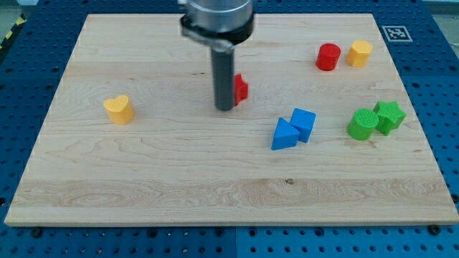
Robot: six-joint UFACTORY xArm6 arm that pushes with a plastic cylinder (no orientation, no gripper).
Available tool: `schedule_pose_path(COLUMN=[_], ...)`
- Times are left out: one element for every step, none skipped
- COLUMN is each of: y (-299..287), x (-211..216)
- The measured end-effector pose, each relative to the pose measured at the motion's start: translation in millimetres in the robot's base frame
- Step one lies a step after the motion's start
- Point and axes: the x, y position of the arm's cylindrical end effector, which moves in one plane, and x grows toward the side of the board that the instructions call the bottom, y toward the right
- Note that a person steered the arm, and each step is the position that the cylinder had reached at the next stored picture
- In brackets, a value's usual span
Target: Slide the red circle right a bit
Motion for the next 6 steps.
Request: schedule_pose_path(y=[40.4, 43.2, 43.1, 70.0, 125.2, 191.1], x=[-81.1, -97.2, -92.2, -76.1, -69.5, -64.4])
